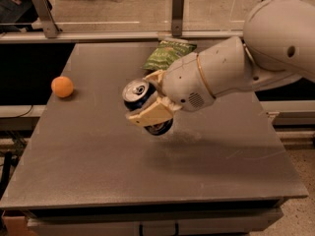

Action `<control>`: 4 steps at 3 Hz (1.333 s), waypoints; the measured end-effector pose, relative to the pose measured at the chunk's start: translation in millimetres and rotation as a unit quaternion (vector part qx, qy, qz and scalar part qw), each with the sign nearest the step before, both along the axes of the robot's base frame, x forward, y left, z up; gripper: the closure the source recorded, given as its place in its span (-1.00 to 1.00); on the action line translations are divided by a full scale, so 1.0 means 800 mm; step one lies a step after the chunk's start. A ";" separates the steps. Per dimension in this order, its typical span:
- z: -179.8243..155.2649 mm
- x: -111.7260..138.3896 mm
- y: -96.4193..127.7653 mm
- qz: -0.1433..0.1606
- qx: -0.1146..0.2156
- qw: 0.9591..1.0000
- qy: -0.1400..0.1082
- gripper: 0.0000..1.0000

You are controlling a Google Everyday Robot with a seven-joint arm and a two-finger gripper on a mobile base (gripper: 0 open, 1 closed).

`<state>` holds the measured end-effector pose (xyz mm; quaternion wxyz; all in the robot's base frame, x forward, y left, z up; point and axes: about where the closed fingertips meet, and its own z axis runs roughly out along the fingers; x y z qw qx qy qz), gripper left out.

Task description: Knock pepsi can over

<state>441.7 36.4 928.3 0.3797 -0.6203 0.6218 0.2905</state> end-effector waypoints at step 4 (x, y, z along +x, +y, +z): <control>-0.086 0.037 -0.104 0.041 -0.328 0.944 -0.012 0.66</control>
Offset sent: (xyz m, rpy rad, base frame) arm 0.0572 -0.1164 -0.0541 -0.7082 -0.0560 0.0472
